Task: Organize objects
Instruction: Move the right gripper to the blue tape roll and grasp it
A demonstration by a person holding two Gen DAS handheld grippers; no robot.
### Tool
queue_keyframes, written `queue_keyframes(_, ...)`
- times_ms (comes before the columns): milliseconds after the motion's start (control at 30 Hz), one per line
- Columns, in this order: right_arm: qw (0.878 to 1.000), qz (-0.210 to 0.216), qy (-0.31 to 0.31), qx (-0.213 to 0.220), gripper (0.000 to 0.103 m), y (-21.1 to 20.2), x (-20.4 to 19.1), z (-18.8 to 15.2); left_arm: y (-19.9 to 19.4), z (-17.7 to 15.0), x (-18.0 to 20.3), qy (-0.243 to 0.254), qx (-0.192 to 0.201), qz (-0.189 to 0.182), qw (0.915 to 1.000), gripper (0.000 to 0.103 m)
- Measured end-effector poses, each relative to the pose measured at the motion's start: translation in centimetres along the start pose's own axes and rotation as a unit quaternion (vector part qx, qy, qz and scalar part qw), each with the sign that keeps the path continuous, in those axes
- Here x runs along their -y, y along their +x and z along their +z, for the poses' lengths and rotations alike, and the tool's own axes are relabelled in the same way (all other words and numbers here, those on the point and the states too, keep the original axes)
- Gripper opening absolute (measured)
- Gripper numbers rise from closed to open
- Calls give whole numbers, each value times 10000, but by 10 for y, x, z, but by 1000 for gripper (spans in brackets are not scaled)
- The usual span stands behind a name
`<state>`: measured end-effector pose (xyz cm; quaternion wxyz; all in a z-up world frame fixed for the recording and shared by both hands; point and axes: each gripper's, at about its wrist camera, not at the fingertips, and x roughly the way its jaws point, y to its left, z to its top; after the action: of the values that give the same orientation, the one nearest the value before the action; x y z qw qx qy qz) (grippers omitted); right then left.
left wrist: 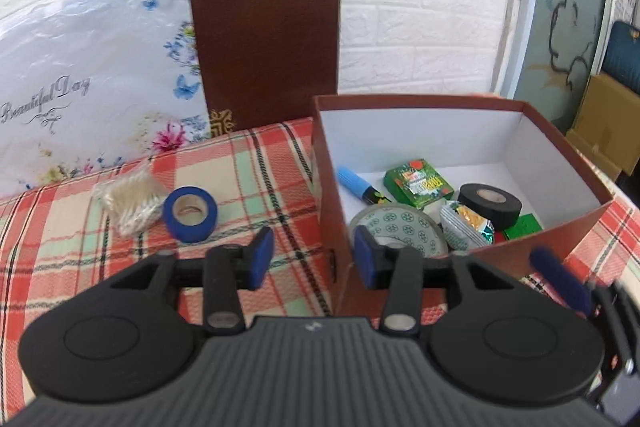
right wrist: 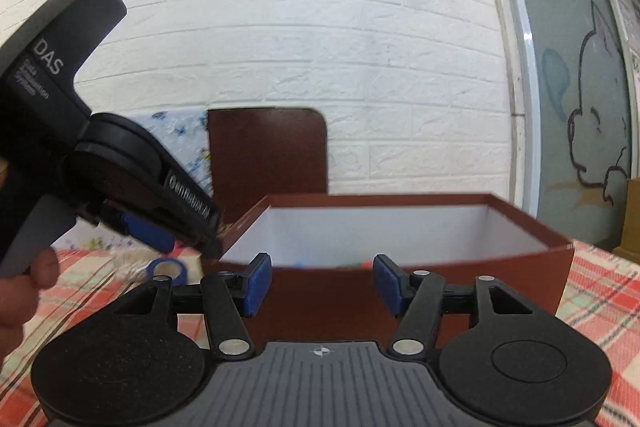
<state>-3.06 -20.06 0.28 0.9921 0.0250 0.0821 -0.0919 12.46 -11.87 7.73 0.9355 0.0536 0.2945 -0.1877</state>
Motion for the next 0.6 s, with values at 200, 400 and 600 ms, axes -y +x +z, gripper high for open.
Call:
queue_keyframes(200, 9962, 538, -268, -627, 57, 15, -27, -10, -15, -14, -6, 293, 116, 369, 9988, 55)
queue_keyframes(400, 9845, 1075, -530, -1278, 57, 26, -62, -22, -10, -38, -50, 20, -187, 736, 9971, 55)
queue_keyframes(600, 9637, 1579, -1063, -1870, 64, 50, -106, -30, 7, -77, -121, -377, -572, 1361, 9883, 56)
